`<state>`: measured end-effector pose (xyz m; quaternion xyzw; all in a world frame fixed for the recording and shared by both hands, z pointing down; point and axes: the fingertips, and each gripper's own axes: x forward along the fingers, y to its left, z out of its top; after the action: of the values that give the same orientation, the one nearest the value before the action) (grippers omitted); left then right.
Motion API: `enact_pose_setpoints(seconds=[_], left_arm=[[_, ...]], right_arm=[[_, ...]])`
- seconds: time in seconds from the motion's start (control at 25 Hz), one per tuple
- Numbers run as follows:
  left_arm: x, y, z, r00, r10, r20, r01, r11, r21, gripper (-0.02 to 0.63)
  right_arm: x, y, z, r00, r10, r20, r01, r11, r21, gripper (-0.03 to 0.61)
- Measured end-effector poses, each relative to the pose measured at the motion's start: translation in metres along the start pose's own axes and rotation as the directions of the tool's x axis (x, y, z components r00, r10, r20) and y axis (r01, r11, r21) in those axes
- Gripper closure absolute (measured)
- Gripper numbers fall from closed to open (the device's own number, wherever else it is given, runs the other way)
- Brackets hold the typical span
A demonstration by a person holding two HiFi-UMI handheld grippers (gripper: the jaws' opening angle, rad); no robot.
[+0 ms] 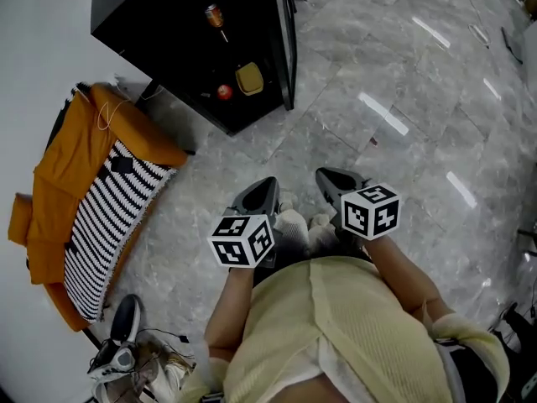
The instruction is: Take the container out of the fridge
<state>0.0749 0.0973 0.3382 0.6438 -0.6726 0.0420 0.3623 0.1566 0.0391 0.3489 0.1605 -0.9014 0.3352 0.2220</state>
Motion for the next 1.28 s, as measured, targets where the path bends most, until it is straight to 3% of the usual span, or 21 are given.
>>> enact_pose_setpoints(seconds=[0.2,0.52,1.28], left_arm=[[0.017,0.012,0.0,0.999,-0.022,-0.039,0.024,0.999,0.031,0.592],[0.048,0.033,0.032,0.994,-0.096,-0.05,0.1,0.992,0.078,0.591],[0.093,0.125,0.039,0.985,-0.098,-0.139,0.109,0.991,0.075,0.591]], right_arm=[[0.01,-0.004,0.005,0.999,-0.038,-0.006,0.038,0.999,0.002,0.551],[0.036,-0.018,0.035,0.994,-0.113,0.005,0.113,0.994,0.009,0.551],[0.118,-0.026,0.048,0.981,-0.162,-0.105,0.161,0.987,-0.018,0.551]])
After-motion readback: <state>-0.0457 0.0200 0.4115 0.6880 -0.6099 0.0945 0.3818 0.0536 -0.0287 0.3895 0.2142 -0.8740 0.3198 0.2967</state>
